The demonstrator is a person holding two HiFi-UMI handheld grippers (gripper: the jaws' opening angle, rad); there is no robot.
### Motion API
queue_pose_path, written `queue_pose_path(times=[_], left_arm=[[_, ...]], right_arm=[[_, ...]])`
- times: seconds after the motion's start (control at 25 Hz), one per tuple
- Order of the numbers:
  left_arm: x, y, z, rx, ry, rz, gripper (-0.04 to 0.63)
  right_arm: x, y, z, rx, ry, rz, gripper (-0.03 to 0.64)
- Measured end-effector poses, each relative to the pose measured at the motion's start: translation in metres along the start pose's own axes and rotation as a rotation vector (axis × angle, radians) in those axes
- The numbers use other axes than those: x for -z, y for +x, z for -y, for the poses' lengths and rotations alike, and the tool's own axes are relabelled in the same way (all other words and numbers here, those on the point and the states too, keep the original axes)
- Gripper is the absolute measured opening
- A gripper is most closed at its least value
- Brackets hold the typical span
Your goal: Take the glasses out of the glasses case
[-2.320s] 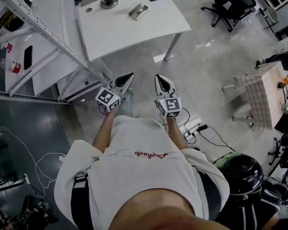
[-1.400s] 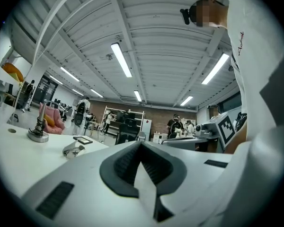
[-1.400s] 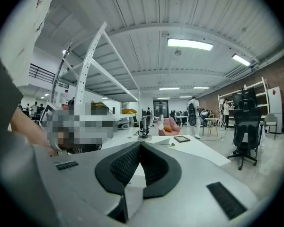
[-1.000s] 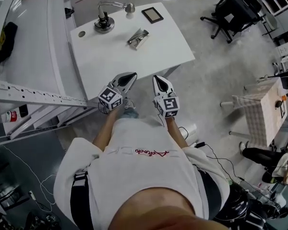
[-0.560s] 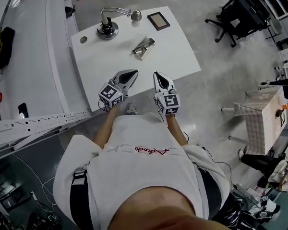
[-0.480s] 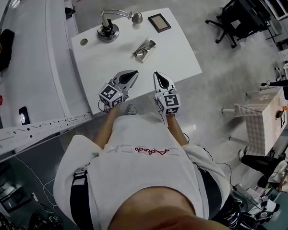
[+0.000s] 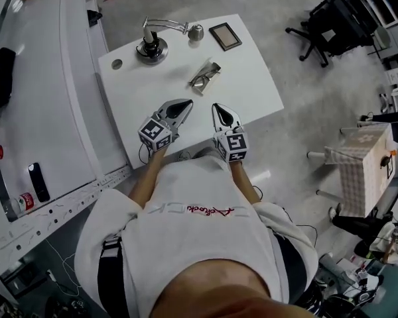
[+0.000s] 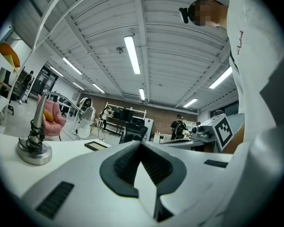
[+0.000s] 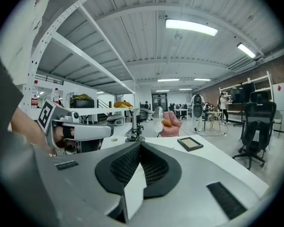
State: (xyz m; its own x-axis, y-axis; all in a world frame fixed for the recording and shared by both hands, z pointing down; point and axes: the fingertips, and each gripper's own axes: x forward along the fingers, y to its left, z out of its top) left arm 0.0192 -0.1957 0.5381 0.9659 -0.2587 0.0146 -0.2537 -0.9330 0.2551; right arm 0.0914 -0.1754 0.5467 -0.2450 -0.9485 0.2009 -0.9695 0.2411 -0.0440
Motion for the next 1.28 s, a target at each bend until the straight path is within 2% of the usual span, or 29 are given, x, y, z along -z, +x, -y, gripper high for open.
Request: queue_pose_path(times=[0.4, 0.84, 1.28], left_arm=[[0.002, -0.006, -0.016, -0.024, -0.018, -0.002, -0.009], [0.000, 0.010, -0.051, -0.092, -0.025, 0.006, -0.009], [0.018, 0.026, -0.062, -0.109, -0.066, -0.044, -0.009]], right_arm=[[0.001, 0.019, -0.004, -0.019, 0.011, -0.015, 0.000], [-0.006, 0.053, 0.026, -0.033, 0.013, 0.006, -0.001], [0.005, 0.066, 0.042, -0.047, 0.049, -0.039, -0.002]])
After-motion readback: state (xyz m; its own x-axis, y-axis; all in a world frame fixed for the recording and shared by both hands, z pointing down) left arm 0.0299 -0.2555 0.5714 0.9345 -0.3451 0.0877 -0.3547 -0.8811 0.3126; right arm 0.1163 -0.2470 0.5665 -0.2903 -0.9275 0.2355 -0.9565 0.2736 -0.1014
